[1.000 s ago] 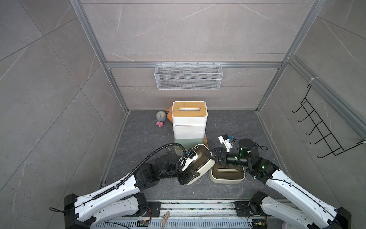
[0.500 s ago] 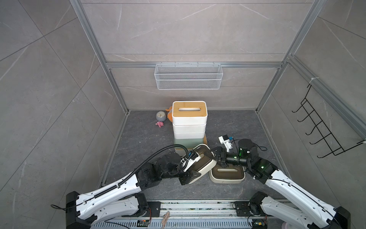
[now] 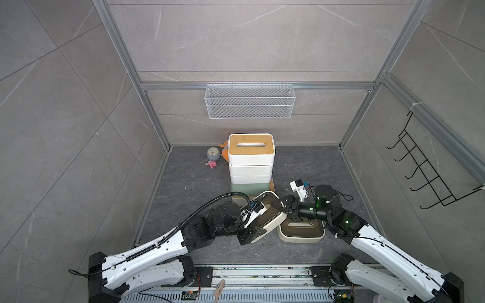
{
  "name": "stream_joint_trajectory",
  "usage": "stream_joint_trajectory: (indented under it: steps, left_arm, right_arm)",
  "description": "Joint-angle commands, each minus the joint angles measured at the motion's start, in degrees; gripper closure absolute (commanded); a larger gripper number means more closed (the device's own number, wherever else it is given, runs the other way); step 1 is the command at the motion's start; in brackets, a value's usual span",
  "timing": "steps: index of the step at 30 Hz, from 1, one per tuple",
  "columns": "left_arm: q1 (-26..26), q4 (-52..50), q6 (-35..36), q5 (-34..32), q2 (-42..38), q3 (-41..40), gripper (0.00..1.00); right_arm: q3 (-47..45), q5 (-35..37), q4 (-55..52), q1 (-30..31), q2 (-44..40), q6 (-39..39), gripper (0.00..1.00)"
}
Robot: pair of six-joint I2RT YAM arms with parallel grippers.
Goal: Stack the tissue boxes
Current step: Place the tissue box at the tissue box.
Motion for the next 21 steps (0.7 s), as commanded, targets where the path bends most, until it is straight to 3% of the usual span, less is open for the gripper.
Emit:
stream_joint_trajectory:
  steps: [1,21]
  left_arm:
    - [-0.17,1.47,1.06,-1.27,0.36,2.12,0.52]
    - [-0.16,1.82,-0.37,-3.3,1.02,0.27,0.44]
  right_arm:
    - [-0.62,0.18,0.94,0.58,-1.68,0.22,0.16]
    - [-1.35,2.52,-0.34,0.67,-3.65,0.13,0.25]
